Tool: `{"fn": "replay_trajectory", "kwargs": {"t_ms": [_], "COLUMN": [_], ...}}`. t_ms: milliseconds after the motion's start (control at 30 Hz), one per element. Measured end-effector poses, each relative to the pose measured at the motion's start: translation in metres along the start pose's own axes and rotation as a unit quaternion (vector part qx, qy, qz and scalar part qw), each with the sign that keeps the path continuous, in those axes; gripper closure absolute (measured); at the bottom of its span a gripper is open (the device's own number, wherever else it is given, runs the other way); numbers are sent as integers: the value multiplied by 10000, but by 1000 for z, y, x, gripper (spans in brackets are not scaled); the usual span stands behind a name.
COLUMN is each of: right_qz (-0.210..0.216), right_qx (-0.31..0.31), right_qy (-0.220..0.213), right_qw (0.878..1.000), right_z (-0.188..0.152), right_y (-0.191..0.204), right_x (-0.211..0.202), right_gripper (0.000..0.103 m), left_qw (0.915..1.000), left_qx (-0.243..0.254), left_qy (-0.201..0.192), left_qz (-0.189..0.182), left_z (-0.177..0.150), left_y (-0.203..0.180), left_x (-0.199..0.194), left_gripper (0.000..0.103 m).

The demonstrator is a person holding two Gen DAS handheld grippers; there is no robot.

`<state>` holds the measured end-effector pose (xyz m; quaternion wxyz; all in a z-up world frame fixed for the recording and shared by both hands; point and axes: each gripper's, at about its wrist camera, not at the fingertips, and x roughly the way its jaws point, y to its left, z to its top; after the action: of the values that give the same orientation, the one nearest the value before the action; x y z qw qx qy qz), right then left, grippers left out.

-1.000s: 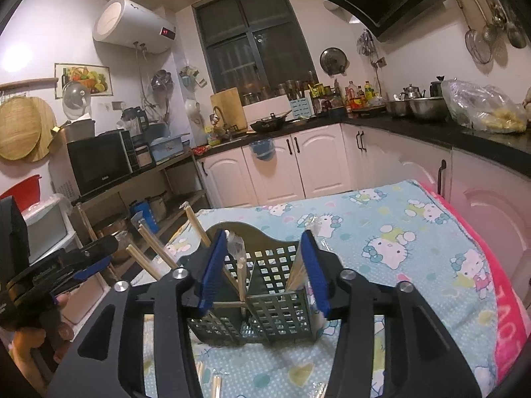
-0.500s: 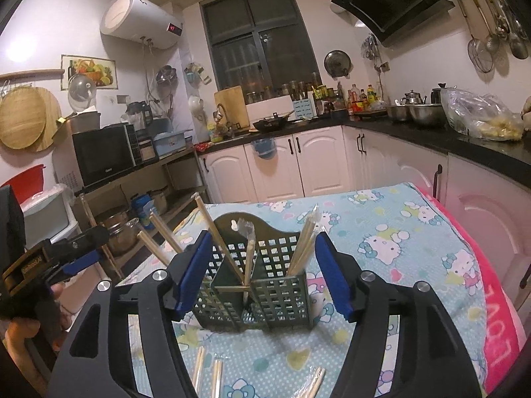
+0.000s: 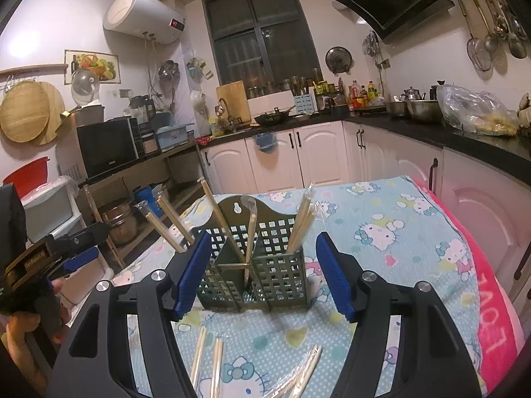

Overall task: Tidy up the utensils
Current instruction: 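Withdraw both grippers from the holder and move them over the loose chopsticks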

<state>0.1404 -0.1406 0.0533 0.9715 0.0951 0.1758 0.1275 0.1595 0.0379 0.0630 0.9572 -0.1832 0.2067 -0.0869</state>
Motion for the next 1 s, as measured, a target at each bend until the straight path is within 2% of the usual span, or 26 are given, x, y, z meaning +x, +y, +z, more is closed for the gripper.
{"fn": "replay_trajectory", "kwargs": {"t_ms": [733,1000], "right_qz": [-113,-107], "right_qx": [-90,-124], "right_qy": [338,476], "right_qw": [9993,9987], "right_z": [-26,-35], "right_y": [-7,-9], "right_x": [-21,-22], "right_gripper": [40,40], "left_qw": [9986,9966], "left_qx": [58,98], "left_qy": [513,809], "left_qz": [59,153], "left_z": [-39,-54], "left_y": [-1,2], "left_x": [-1,5], "left_gripper": [12,12]}}
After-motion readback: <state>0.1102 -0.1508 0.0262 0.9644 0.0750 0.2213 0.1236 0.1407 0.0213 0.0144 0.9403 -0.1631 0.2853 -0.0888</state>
